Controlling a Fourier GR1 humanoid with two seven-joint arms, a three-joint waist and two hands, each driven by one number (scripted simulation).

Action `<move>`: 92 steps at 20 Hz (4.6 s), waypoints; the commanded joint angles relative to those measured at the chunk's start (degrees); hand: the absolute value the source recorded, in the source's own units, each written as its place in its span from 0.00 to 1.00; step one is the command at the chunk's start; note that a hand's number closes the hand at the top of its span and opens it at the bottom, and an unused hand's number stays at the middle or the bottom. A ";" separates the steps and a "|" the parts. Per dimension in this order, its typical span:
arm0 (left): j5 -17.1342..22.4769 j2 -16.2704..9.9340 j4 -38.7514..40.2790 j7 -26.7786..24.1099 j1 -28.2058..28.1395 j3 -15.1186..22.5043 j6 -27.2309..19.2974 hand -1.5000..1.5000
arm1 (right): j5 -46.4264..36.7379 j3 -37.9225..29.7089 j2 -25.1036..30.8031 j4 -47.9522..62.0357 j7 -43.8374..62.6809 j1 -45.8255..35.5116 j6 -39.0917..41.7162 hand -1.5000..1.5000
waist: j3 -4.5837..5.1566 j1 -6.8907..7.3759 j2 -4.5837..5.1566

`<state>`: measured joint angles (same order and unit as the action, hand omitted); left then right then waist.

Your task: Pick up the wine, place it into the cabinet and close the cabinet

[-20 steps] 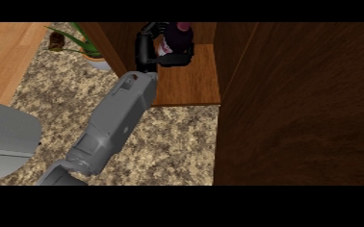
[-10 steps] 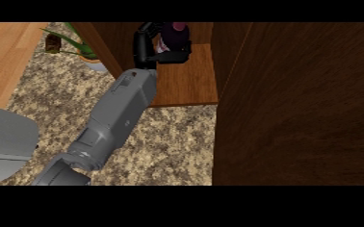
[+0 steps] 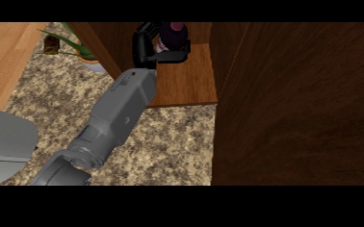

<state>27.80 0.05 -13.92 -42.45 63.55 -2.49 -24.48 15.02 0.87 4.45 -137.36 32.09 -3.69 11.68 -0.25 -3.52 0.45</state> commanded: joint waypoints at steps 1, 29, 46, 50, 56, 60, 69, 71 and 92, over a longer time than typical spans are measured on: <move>2.46 -0.05 2.98 -0.99 0.51 -1.28 -0.60 1.00 | 3.36 -1.63 0.23 -3.07 0.48 0.73 0.01 0.00 | 0.28 -0.40 0.56; -2.52 -2.73 7.97 -6.90 -4.05 -2.31 -2.65 0.00 | 1.20 1.26 0.65 -3.78 1.21 -0.45 -0.74 0.00 | 0.39 -1.03 1.27; -3.91 -0.05 8.20 -7.61 -4.07 -0.96 5.45 0.00 | 0.47 2.13 0.20 -2.23 1.12 -1.88 -2.20 0.00 | 0.33 -0.19 0.75; -3.69 -0.05 8.09 -6.89 -2.79 -1.34 4.40 0.00 | -1.04 3.99 0.00 -2.96 2.59 -3.46 -3.31 0.00 | 0.36 0.25 0.66; 0.21 -0.05 6.82 -7.47 -3.72 -0.93 7.76 0.00 | 2.44 1.57 0.92 -4.40 3.61 -2.10 -3.08 0.00 | 0.32 -0.10 0.19; 2.89 -0.05 5.88 -8.83 -6.03 1.19 9.84 0.00 | 0.76 1.74 0.54 -0.12 1.60 -4.46 -2.76 0.00 | 0.30 0.26 -0.02; 10.78 -0.05 -1.69 -7.77 -12.89 11.26 8.52 0.00 | -0.50 5.00 -0.25 -6.12 4.57 -0.77 -4.55 0.00 | 0.31 -0.26 -0.66; 12.90 -0.05 -6.36 -7.53 -15.37 16.64 6.14 0.00 | -1.73 4.83 -0.14 -2.98 2.04 -2.23 -3.73 0.00 | 0.29 0.15 -0.60; 9.96 -2.42 -63.34 2.40 -46.23 47.12 -24.18 0.00 | 2.41 -1.96 2.33 -6.73 2.85 1.28 -3.88 0.00 | 0.22 3.61 -0.71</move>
<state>40.77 -1.47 -69.13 -41.97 21.79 42.07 -43.70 13.02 1.00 6.55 -138.27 33.95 -4.82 7.50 -0.01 0.04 -0.35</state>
